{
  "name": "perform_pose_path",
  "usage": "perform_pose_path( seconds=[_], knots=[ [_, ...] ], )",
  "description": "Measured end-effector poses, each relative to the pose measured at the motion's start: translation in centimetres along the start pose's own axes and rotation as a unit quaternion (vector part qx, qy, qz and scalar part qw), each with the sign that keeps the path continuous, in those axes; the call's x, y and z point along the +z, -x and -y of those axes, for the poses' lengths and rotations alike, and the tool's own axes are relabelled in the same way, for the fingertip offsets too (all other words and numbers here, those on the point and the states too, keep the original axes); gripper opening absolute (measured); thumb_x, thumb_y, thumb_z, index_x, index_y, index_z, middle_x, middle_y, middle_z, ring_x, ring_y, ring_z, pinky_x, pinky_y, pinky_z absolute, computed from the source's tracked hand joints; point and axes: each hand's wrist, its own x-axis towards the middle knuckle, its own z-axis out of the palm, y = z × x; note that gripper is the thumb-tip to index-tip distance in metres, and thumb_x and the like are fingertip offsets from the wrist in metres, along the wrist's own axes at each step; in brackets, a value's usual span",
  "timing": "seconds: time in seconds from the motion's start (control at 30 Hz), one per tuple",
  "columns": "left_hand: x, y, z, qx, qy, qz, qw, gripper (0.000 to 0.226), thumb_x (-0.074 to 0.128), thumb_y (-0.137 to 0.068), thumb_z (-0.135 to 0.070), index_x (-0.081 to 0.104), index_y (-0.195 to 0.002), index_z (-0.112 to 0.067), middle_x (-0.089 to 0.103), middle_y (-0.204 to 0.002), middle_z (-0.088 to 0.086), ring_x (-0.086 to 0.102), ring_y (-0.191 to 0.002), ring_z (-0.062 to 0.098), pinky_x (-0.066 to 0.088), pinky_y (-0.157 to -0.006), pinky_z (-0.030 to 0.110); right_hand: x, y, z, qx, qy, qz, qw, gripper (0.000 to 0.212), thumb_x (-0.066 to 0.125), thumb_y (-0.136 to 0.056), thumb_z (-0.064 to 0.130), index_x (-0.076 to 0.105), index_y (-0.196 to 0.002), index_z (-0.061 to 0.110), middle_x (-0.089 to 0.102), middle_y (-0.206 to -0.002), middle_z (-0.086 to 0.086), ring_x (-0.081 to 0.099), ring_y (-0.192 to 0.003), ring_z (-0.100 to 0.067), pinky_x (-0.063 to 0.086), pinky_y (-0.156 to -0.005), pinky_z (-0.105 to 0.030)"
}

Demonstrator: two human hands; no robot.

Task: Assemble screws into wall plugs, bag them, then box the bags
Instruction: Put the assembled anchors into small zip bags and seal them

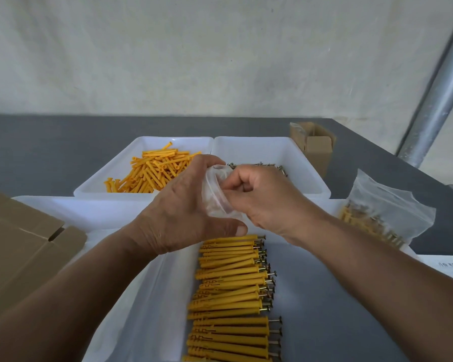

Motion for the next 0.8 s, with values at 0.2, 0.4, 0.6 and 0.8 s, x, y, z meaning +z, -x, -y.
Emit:
perform_pose_path(
  seconds=[0.2,0.4,0.6,0.8],
  knots=[
    [0.0,-0.1,0.0,0.012,0.015,-0.009,1.0,0.085,0.077,-0.046,-0.065,0.037,-0.117,-0.042,0.056,-0.106,-0.03,0.06,-0.095,-0.003,0.045,-0.074,0.007,0.2,0.6,0.5,0.057,0.005,0.075,0.996,0.031,0.049,-0.1,0.039,0.065,-0.078,0.024,0.062,-0.057,-0.008,0.048,-0.04,-0.014,0.034,-0.036,-0.02],
    [-0.3,-0.1,0.5,-0.016,0.022,-0.026,0.999,0.084,0.076,-0.042,-0.07,0.038,-0.112,-0.043,0.059,-0.1,-0.026,0.055,-0.098,-0.007,0.042,-0.073,0.003,-1.4,0.1,0.7,0.052,0.004,0.004,0.999,0.023,0.047,-0.098,0.033,0.07,-0.095,0.028,0.072,-0.084,0.011,0.053,-0.039,-0.01,0.039,-0.037,-0.022],
    [-0.4,-0.1,0.6,-0.027,0.0,-0.025,0.999,0.09,0.073,-0.04,-0.073,0.037,-0.116,-0.041,0.056,-0.103,-0.02,0.053,-0.099,-0.006,0.041,-0.072,0.001,-2.9,-0.2,-0.5,0.138,0.162,0.065,0.975,0.02,0.045,-0.098,0.021,0.063,-0.1,0.029,0.071,-0.089,0.001,0.071,-0.061,-0.016,0.057,-0.051,-0.028],
    [-0.4,-0.2,0.6,-0.03,0.0,-0.028,0.999,0.09,0.075,-0.041,-0.071,0.036,-0.117,-0.041,0.055,-0.104,-0.021,0.054,-0.099,-0.007,0.039,-0.071,-0.002,-1.2,0.3,-1.1,0.096,0.407,0.226,0.88,0.032,0.05,-0.097,0.014,0.065,-0.121,0.028,0.066,-0.115,0.002,0.066,-0.099,-0.019,0.056,-0.086,-0.033]
  ],
)
